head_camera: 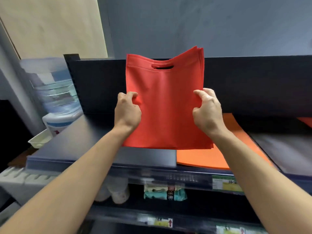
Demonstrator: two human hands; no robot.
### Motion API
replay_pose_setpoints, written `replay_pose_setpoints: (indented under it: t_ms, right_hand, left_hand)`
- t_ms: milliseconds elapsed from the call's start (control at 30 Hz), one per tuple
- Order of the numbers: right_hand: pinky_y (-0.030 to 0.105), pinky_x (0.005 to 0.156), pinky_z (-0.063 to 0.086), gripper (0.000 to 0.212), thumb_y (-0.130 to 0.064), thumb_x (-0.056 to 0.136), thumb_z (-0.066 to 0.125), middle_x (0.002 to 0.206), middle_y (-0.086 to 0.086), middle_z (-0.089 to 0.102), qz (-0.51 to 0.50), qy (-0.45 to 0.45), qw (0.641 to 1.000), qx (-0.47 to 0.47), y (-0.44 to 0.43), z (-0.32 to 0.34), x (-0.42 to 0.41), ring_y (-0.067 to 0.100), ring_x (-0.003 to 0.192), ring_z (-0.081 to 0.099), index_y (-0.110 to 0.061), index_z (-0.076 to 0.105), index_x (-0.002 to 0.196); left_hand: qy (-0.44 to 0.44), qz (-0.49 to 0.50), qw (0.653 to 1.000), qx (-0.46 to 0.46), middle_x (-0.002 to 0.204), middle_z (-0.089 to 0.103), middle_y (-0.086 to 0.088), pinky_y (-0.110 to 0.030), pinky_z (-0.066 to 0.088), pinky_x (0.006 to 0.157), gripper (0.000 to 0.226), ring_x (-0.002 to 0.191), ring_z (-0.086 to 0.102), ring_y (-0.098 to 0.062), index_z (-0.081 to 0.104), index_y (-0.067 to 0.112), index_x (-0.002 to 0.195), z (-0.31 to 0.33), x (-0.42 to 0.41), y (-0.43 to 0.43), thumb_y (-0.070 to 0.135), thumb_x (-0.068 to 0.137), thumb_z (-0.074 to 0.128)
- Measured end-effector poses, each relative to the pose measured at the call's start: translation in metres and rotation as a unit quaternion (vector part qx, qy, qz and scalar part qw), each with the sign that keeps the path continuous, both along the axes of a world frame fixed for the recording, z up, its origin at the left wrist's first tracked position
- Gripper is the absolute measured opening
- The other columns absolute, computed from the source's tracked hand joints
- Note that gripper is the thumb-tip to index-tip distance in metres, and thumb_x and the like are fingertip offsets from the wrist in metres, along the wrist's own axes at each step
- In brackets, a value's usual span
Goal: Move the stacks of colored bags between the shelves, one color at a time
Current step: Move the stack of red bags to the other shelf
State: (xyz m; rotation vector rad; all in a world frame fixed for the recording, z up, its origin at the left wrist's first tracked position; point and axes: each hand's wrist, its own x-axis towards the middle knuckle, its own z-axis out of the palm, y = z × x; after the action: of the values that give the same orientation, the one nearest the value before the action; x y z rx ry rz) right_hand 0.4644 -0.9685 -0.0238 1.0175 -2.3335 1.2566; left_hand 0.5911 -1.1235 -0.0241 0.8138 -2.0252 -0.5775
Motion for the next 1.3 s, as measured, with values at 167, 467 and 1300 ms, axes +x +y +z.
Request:
replay_pose_setpoints:
  t_ms: [167,467,1300]
  right_hand:
    - [0.033,0.105,0.039,0.056,0.008,0.083,0.045,0.141,0.003,0.039,-0.009,-0.006,1.0,0.012,-0.04,-0.007,0.022,0.024,0.121,0.049,-0.007,0.046,0.136]
    - [0.03,0.105,0.038,0.055,0.008,0.083,0.044,0.144,0.005,0.036,-0.102,0.012,0.995,0.02,-0.008,0.002,0.009,0.026,0.122,0.049,-0.007,0.046,0.136]
    - [0.029,0.104,0.031,0.057,0.01,0.077,0.047,0.141,0.01,0.04,-0.297,0.021,0.953,0.064,0.459,0.018,-0.24,0.029,0.123,0.046,-0.006,0.05,0.131]
  left_hand:
    - [-0.012,-0.012,1.0,0.016,0.122,0.045,-0.013,-0.007,0.03,0.072,0.043,0.09,0.05,-0.016,0.054,0.008,0.124,-0.005,0.017,-0.044,-0.005,0.086,0.039]
    - [0.005,-0.109,0.994,0.01,0.123,0.045,-0.011,-0.005,0.028,0.07,0.042,0.087,0.044,-0.009,0.054,0.009,0.124,0.003,-0.022,-0.02,-0.003,0.087,0.04]
    - [0.006,-0.273,0.962,0.029,0.121,0.045,-0.011,-0.018,0.037,0.082,0.041,0.098,0.054,-0.022,0.053,0.009,0.124,0.019,-0.304,0.435,-0.001,0.087,0.04]
